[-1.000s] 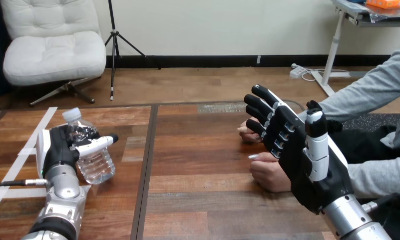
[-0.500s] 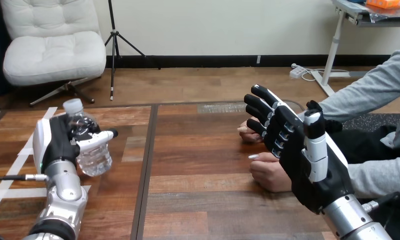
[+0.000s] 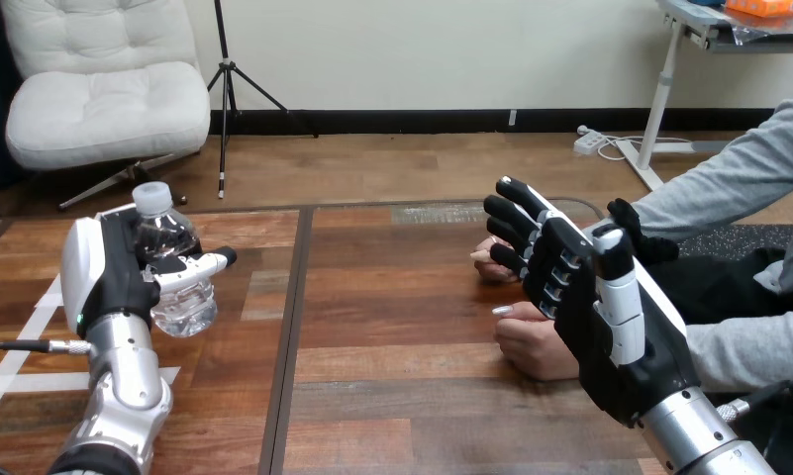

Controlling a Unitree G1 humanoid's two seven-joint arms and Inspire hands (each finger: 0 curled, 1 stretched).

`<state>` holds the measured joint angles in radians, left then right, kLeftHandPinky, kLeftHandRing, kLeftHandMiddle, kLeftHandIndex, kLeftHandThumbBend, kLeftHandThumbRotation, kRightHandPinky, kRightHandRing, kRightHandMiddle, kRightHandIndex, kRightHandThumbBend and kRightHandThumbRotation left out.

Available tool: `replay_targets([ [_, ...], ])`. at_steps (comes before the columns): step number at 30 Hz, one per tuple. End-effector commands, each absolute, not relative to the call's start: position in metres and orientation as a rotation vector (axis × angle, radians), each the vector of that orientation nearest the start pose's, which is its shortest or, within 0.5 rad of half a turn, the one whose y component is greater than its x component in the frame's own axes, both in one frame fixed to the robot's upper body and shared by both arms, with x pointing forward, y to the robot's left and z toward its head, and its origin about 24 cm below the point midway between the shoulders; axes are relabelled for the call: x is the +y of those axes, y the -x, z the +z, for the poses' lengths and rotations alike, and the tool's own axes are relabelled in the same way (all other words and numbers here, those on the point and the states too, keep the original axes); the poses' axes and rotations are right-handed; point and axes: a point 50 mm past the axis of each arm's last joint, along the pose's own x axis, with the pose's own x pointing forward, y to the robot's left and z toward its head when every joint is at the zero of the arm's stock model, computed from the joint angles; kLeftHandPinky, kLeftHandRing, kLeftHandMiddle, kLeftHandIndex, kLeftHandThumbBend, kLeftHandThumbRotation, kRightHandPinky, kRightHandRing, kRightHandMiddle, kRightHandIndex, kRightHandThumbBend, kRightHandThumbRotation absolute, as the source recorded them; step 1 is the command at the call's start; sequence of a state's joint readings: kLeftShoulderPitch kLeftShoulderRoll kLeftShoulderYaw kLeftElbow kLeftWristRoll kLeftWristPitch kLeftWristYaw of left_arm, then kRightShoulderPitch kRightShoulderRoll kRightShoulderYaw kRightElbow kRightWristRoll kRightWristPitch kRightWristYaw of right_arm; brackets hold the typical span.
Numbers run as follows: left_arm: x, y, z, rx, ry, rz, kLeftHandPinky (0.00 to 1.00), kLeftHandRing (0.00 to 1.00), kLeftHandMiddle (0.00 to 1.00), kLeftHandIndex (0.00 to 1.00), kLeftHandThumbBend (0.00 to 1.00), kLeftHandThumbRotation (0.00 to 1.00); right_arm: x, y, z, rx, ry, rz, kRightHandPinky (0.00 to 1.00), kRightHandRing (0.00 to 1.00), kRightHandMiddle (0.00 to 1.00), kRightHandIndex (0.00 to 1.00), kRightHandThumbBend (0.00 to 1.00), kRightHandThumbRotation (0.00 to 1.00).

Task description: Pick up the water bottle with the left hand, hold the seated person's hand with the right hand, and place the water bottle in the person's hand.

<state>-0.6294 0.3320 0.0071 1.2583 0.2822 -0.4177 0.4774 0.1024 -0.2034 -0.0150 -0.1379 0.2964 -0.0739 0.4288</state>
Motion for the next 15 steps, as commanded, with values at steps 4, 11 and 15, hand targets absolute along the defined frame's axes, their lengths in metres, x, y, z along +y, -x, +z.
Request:
replay_targets([
  [4, 0.2487, -0.3419, 0.0537, -0.128, -0.656, 0.393, 0.37, 0.41, 0.45, 0.46, 0.76, 0.00, -0.1788, -0.2463, 0.0818, -0.227, 0.022, 0.412, 0.97, 0.97, 0.95, 0.96, 0.89, 1.00],
  [11, 0.2476, -0.3416, 0.0580, -0.176, -0.667, 0.388, 0.35, 0.40, 0.44, 0.45, 0.78, 0.00, -0.1827, -0.2501, 0.0793, -0.216, 0.104, 0.392, 0.94, 0.94, 0.93, 0.94, 0.92, 1.00],
  [15, 0.2472, -0.3417, 0.0599, -0.194, -0.660, 0.388, 0.34, 0.39, 0.43, 0.45, 0.78, 0.00, -0.1845, -0.2519, 0.0787, -0.224, 0.171, 0.383, 0.87, 0.92, 0.91, 0.93, 0.95, 1.00],
])
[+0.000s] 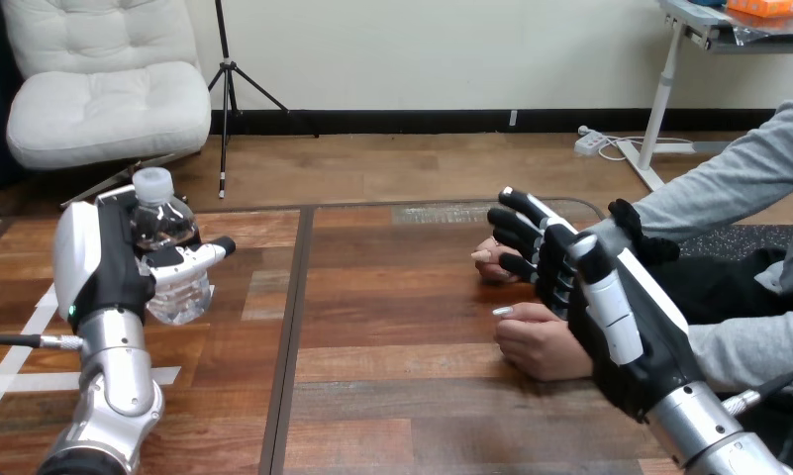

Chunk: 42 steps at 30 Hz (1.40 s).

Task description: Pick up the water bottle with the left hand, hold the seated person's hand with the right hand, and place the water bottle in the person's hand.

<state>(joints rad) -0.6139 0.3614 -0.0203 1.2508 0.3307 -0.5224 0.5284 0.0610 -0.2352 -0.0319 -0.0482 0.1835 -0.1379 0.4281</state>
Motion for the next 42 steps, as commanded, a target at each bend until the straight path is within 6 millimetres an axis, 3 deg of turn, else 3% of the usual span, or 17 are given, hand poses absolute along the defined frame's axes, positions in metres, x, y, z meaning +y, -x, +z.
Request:
replay_targets([
  [1, 0.246, -0.342, 0.061, -0.205, -0.655, 0.386, 0.34, 0.38, 0.43, 0.45, 0.78, 0.00, -0.185, -0.253, 0.079, -0.231, 0.208, 0.375, 0.85, 0.91, 0.90, 0.92, 0.95, 1.00],
  [9, 0.246, -0.343, 0.064, -0.223, -0.640, 0.385, 0.34, 0.38, 0.43, 0.45, 0.79, 0.00, -0.190, -0.259, 0.077, -0.259, 0.351, 0.357, 0.77, 0.86, 0.86, 0.88, 0.92, 0.99],
  [25, 0.244, -0.345, 0.067, -0.216, -0.589, 0.367, 0.34, 0.39, 0.44, 0.45, 0.78, 0.00, -0.208, -0.274, 0.078, -0.253, 0.707, 0.342, 0.78, 0.84, 0.85, 0.87, 0.99, 0.88],
  [42, 0.242, -0.347, 0.069, -0.212, -0.560, 0.345, 0.37, 0.42, 0.46, 0.45, 0.77, 0.00, -0.228, -0.298, 0.089, -0.243, 0.957, 0.352, 0.71, 0.80, 0.84, 0.84, 0.94, 0.63],
])
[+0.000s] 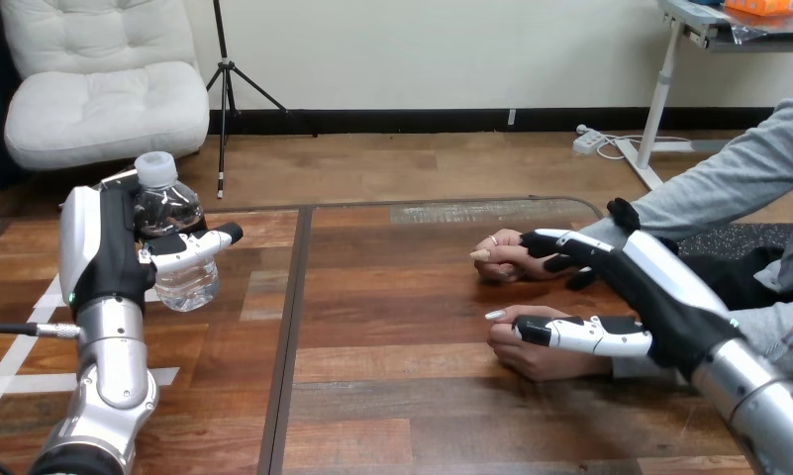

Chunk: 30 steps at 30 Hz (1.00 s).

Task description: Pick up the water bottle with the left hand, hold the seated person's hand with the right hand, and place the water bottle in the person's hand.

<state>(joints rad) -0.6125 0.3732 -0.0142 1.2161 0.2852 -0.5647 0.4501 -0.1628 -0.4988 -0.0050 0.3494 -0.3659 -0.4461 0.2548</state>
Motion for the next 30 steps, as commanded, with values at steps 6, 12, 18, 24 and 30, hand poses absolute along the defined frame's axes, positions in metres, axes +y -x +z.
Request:
replay_targets([
  [6, 0.242, -0.347, 0.069, -0.216, -0.552, 0.340, 0.37, 0.42, 0.46, 0.45, 0.77, 0.00, -0.233, -0.305, 0.091, -0.210, 1.011, 0.357, 0.71, 0.81, 0.84, 0.84, 0.94, 0.58],
  [12, 0.242, -0.346, 0.069, -0.218, -0.547, 0.338, 0.36, 0.41, 0.45, 0.44, 0.77, 0.00, -0.239, -0.311, 0.090, -0.188, 1.055, 0.363, 0.71, 0.82, 0.84, 0.84, 0.94, 0.53],
  [18, 0.242, -0.346, 0.069, -0.220, -0.546, 0.338, 0.36, 0.41, 0.44, 0.44, 0.77, 0.00, -0.245, -0.316, 0.088, -0.174, 1.089, 0.363, 0.70, 0.81, 0.84, 0.84, 0.95, 0.51],
  [24, 0.243, -0.346, 0.069, -0.221, -0.544, 0.336, 0.36, 0.41, 0.44, 0.44, 0.77, 0.00, -0.251, -0.321, 0.086, -0.161, 1.120, 0.357, 0.68, 0.79, 0.83, 0.83, 0.95, 0.50],
  [30, 0.244, -0.346, 0.068, -0.213, -0.537, 0.338, 0.36, 0.41, 0.45, 0.44, 0.76, 0.00, -0.256, -0.324, 0.086, -0.141, 1.132, 0.348, 0.68, 0.79, 0.83, 0.83, 0.96, 0.50],
])
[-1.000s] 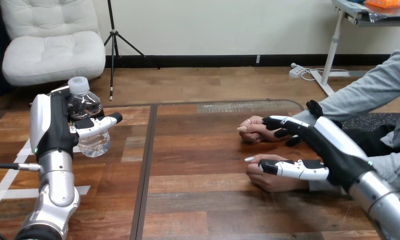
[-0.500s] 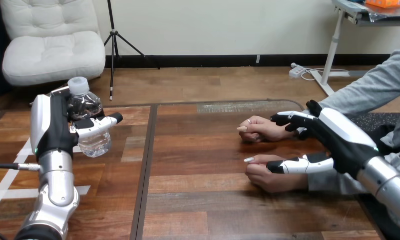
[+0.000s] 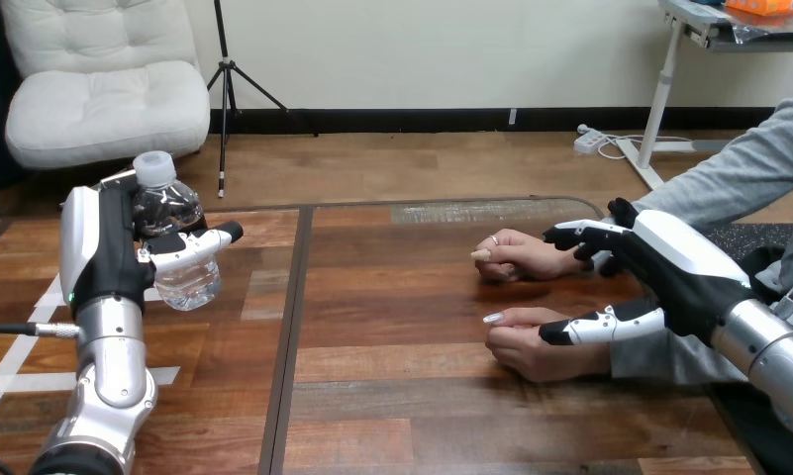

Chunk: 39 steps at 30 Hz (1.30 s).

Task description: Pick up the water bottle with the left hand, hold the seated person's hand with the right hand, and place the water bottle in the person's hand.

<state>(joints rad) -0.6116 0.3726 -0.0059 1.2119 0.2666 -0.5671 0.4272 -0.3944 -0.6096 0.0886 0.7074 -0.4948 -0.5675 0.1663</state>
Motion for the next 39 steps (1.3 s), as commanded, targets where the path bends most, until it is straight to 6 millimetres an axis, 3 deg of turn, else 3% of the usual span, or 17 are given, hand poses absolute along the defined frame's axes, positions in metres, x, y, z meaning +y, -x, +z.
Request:
replay_targets([
  [1, 0.244, -0.346, 0.068, -0.211, -0.536, 0.338, 0.36, 0.41, 0.45, 0.44, 0.76, 0.00, -0.257, -0.324, 0.086, -0.136, 1.135, 0.346, 0.68, 0.79, 0.83, 0.83, 0.96, 0.51],
  [39, 0.248, -0.345, 0.068, -0.201, -0.518, 0.330, 0.36, 0.42, 0.46, 0.45, 0.75, 0.00, -0.273, -0.331, 0.078, 0.004, 1.196, 0.376, 0.67, 0.80, 0.84, 0.84, 0.92, 0.56],
])
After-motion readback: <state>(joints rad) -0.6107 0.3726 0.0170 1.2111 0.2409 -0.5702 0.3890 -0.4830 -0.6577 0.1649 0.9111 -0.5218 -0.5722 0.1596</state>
